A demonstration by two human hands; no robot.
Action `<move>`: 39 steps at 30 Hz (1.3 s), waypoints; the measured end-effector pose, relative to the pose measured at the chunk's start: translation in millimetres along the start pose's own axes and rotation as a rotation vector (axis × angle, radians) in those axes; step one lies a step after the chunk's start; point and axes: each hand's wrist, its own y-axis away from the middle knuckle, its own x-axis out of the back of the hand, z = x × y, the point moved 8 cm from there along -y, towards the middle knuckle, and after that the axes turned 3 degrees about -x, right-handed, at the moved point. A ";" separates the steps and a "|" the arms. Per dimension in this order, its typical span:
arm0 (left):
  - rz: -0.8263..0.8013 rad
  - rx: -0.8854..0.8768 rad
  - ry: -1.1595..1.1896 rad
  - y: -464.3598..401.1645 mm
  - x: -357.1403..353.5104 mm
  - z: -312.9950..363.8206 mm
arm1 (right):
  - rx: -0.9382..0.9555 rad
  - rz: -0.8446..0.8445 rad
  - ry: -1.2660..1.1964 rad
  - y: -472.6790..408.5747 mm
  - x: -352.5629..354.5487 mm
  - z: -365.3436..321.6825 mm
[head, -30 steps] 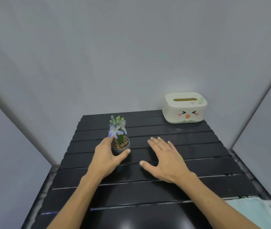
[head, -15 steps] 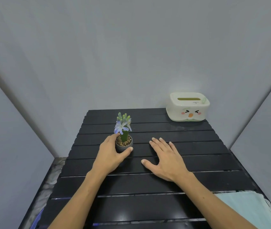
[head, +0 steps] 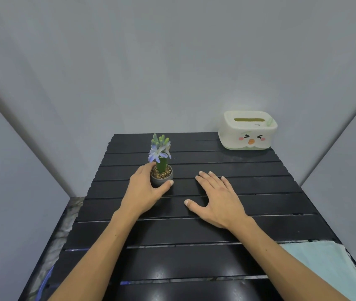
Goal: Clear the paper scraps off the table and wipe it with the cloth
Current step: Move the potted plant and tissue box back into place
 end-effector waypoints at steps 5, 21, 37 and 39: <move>0.010 -0.008 -0.014 -1.6 0.1 1.3 | 0.000 -0.004 0.001 -0.2 0.1 0.6; 0.001 0.052 0.012 9.4 0.7 -4.3 | 0.001 -0.005 -0.007 -0.5 1.3 0.4; -0.062 -0.136 0.133 23.7 -66.4 113.5 | -0.407 0.148 -0.474 11.0 82.5 138.4; -0.096 -0.135 0.140 2.7 -84.9 126.4 | -0.426 0.183 -0.475 0.9 91.2 157.9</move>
